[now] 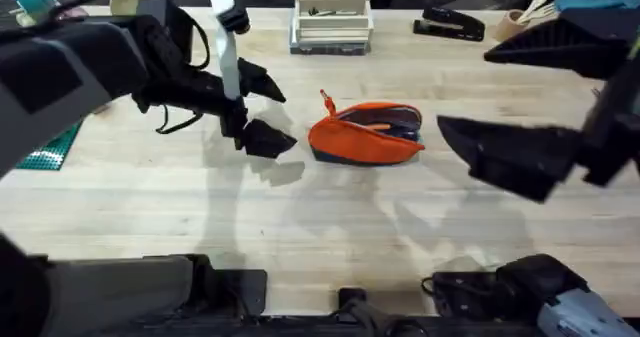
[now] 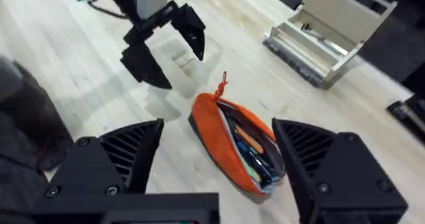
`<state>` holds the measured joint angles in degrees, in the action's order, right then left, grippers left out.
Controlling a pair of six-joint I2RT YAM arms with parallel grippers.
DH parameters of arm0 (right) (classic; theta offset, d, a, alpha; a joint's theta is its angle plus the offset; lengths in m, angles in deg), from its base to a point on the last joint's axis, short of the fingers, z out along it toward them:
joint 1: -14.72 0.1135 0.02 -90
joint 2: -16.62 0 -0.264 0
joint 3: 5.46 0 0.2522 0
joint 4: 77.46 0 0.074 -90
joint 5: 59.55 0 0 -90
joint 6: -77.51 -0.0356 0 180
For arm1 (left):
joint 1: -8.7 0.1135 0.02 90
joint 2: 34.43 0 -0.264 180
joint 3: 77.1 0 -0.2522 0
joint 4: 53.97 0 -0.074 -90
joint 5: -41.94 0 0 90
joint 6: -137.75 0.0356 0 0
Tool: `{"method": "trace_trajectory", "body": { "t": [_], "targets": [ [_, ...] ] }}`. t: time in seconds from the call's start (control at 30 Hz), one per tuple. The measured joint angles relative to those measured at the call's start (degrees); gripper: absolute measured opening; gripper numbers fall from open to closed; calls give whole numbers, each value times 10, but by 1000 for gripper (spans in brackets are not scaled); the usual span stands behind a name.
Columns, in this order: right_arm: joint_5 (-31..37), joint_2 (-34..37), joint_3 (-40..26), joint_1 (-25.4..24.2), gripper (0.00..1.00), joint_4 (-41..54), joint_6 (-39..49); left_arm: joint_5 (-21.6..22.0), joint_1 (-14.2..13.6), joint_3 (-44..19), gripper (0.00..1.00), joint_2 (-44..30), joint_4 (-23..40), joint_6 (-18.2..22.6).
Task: Unzip the bag, pick up the pens from the table one at a time and place them inside, then zip the bag closed.
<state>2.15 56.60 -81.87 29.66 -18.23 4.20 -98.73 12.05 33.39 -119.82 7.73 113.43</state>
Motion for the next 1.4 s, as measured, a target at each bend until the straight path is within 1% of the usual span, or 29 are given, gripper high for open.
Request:
{"method": "trace_trajectory", "body": {
  "t": [0.13, 0.33, 0.4, 0.57, 0.7, 0.87, 0.93, 1.0, 1.17, 1.3, 1.4],
  "targets": [
    [0, 42, 0, 0, 998, -27, -61, -6, 0, 0, 993, -22, -2, 3],
    [0, 110, 0, 9, 998, -62, -147, -7, 0, 0, 993, -31, -2, 4],
    [0, 130, 0, 26, 998, -78, -161, -7, 0, 0, 993, -31, -2, 4],
    [19, 182, 0, 90, 998, -120, -178, -7, 0, 0, 993, -31, -2, 4],
    [70, 221, 0, 144, 998, -137, -193, -7, 0, 0, 993, -31, -2, 4],
    [183, 258, 0, 217, 998, -142, -209, -7, 0, 0, 993, -31, -2, 4],
    [223, 269, 0, 241, 998, -157, -226, -7, 0, 0, 993, -31, -2, 4],
    [249, 278, 0, 258, 998, -176, -243, -7, 0, 0, 993, -31, -2, 4],
    [291, 307, 0, 282, 998, -193, -263, -7, 0, 0, 993, -31, -2, 4],
    [296, 337, 0, 283, 998, -197, -270, -7, 0, 0, 993, -31, 2, 4],
    [296, 347, 0, 283, 998, -197, -274, -7, 0, 0, 993, -31, 3, 4]
  ]
}}
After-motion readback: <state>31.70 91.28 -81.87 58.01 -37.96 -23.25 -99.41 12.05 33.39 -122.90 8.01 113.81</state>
